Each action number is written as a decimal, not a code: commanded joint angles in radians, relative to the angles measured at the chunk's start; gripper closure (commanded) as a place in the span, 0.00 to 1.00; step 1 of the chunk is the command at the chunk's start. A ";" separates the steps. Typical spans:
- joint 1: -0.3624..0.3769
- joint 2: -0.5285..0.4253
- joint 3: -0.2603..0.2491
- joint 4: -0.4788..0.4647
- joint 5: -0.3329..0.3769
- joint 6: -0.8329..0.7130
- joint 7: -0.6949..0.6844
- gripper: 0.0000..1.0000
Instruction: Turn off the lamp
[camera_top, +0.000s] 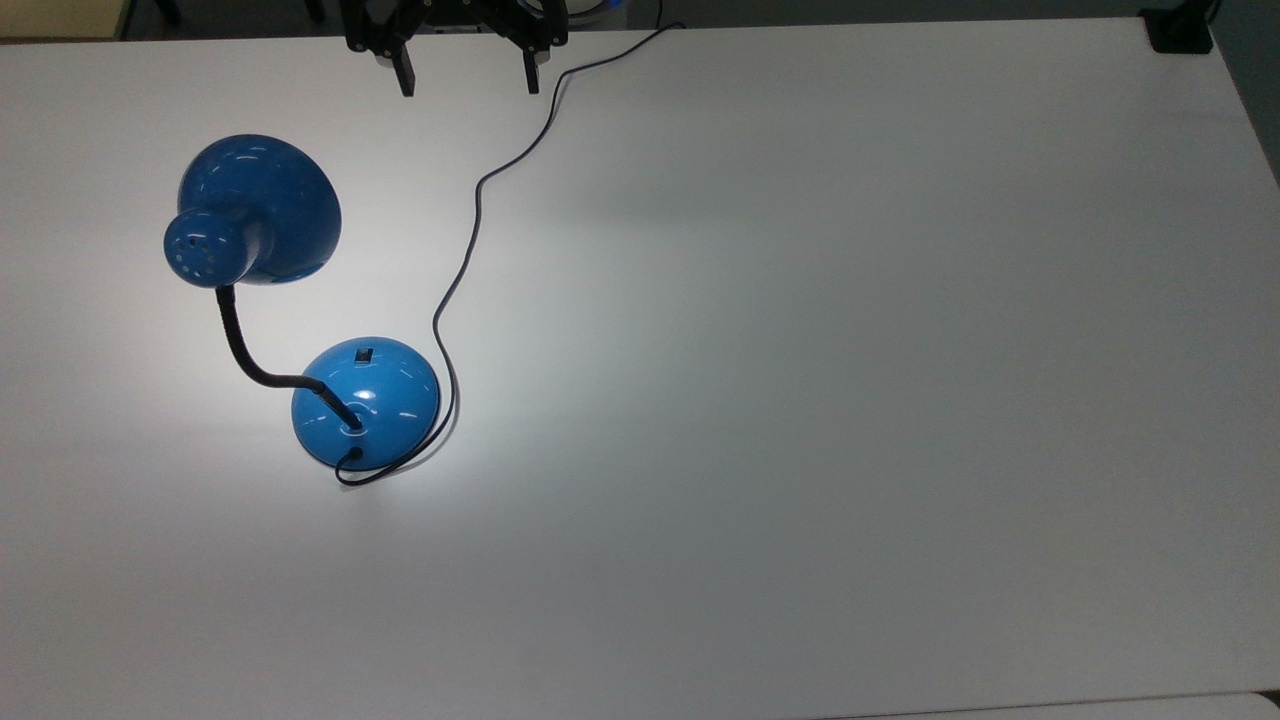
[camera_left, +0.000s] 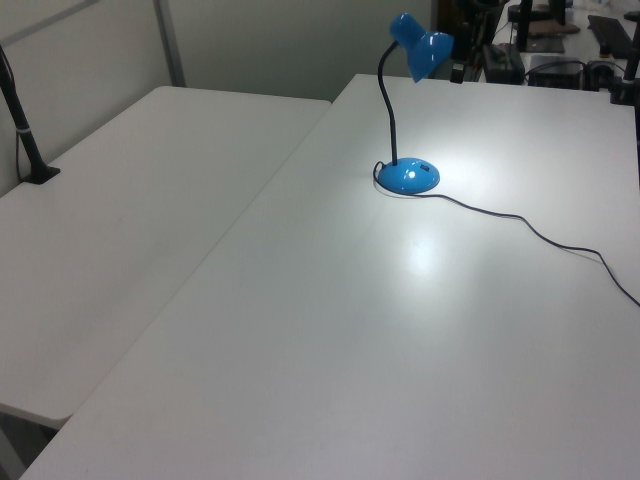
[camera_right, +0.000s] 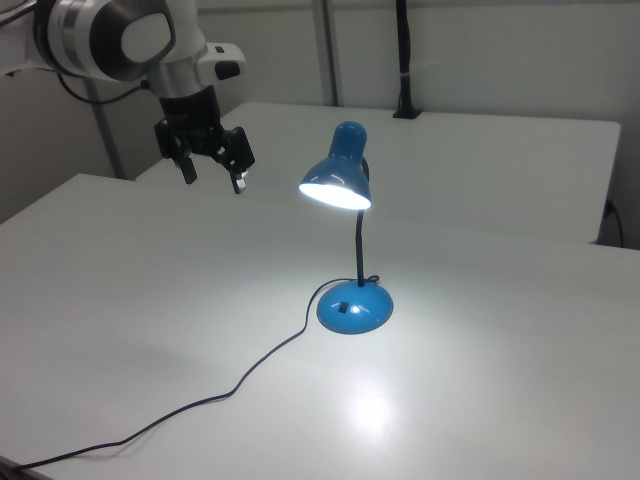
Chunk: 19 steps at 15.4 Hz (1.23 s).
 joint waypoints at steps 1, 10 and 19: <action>0.013 0.000 -0.005 0.015 0.008 -0.039 0.017 0.00; 0.008 -0.003 -0.005 0.014 0.009 -0.040 0.013 0.00; -0.013 -0.006 -0.016 -0.023 -0.180 -0.226 -0.509 0.00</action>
